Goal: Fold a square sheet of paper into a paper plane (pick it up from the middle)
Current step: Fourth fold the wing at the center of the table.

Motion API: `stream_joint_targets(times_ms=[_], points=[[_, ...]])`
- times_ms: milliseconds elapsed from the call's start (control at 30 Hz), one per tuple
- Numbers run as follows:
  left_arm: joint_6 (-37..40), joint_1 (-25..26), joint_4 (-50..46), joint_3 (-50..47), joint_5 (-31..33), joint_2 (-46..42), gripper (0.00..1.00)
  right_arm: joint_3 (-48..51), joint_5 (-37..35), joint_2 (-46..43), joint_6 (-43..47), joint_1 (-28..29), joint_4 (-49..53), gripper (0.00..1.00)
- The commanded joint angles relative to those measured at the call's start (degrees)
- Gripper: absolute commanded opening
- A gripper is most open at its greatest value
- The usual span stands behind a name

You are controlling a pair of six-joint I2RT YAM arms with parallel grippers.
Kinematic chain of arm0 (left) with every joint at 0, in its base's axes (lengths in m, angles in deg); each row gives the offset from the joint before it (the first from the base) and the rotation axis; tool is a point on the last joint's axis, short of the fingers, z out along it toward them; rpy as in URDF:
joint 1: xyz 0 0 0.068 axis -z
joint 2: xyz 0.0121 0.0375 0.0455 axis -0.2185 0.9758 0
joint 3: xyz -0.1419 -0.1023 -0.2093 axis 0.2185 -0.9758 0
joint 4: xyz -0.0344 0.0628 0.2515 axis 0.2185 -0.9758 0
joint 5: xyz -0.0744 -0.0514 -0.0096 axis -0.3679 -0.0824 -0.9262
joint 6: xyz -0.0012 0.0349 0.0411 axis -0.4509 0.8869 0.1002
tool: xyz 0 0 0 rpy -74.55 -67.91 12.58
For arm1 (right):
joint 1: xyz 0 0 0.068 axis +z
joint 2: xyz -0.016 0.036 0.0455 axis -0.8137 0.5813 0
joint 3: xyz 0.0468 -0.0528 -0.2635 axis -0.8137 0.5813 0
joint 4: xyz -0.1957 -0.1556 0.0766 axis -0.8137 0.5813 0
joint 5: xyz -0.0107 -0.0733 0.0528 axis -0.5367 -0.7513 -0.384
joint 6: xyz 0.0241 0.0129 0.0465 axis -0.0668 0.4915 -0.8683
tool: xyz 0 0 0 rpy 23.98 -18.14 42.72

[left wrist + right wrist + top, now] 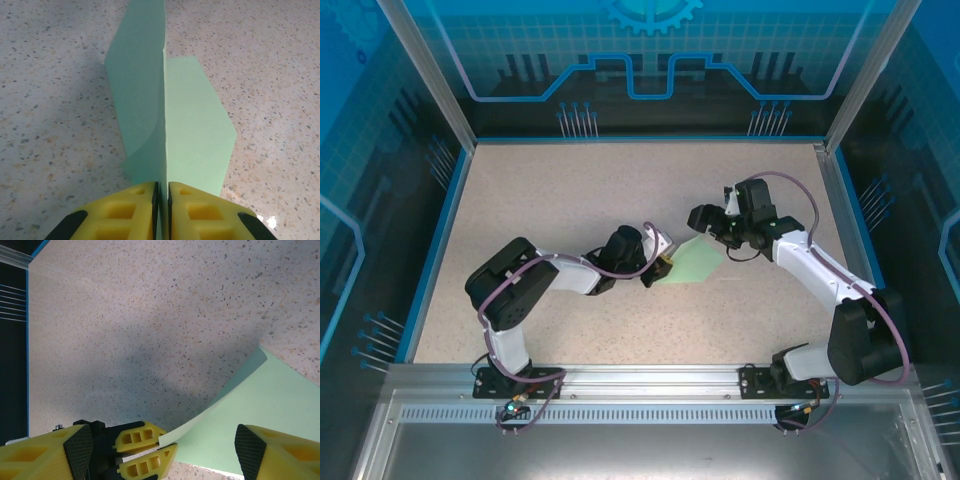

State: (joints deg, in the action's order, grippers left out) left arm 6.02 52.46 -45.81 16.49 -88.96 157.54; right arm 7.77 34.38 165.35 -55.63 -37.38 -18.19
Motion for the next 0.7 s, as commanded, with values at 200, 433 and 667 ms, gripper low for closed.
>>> stream_joint_targets(times_ms=[200,433,667], points=[[-4.94,1.93,-0.48,-0.08,1.5,1.58,0.14,1.77,-2.56,0.88,-4.08,-0.65,6.82,0.78],[-6.52,1.19,-6.77,2.18,8.94,-0.65,0.09,2.51,-1.63,1.57,-5.91,-0.65,5.33,0.78],[-9.09,-4.72,-11.66,4.59,10.68,-5.39,0.09,-0.7,-1.59,0.19,-4.16,-0.71,5.74,0.78]])
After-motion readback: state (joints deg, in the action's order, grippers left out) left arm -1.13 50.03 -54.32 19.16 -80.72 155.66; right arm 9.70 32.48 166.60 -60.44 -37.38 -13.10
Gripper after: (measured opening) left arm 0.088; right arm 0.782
